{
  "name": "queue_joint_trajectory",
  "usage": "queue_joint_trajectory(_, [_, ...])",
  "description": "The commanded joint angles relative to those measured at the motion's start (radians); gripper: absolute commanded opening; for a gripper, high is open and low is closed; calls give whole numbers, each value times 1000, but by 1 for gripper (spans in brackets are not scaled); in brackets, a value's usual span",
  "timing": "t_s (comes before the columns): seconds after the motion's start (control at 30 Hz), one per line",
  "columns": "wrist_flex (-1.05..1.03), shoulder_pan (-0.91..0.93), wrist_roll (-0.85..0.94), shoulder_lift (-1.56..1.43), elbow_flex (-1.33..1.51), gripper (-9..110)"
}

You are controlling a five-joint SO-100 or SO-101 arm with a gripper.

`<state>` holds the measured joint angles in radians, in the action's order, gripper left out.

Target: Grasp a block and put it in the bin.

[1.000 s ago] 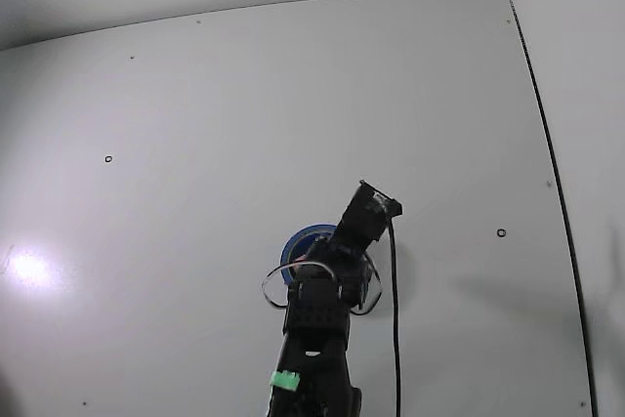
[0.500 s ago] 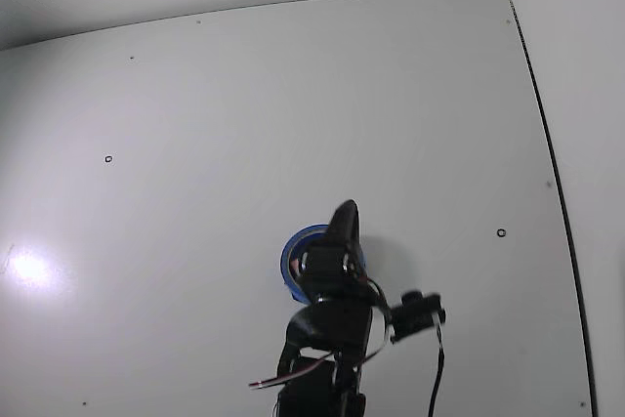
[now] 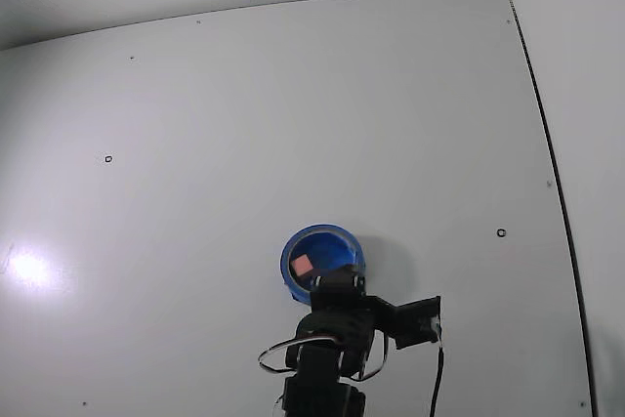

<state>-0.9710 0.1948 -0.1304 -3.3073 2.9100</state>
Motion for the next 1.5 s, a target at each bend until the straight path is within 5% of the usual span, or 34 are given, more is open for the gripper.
queue_joint_trajectory(0.0, [-28, -114, 72, 8, 57, 0])
queue_joint_trajectory(0.27, [-71, -255, 91, 8, 127, 0])
queue_joint_trajectory(1.47, [-60, -261, 89, 8, 130, 0])
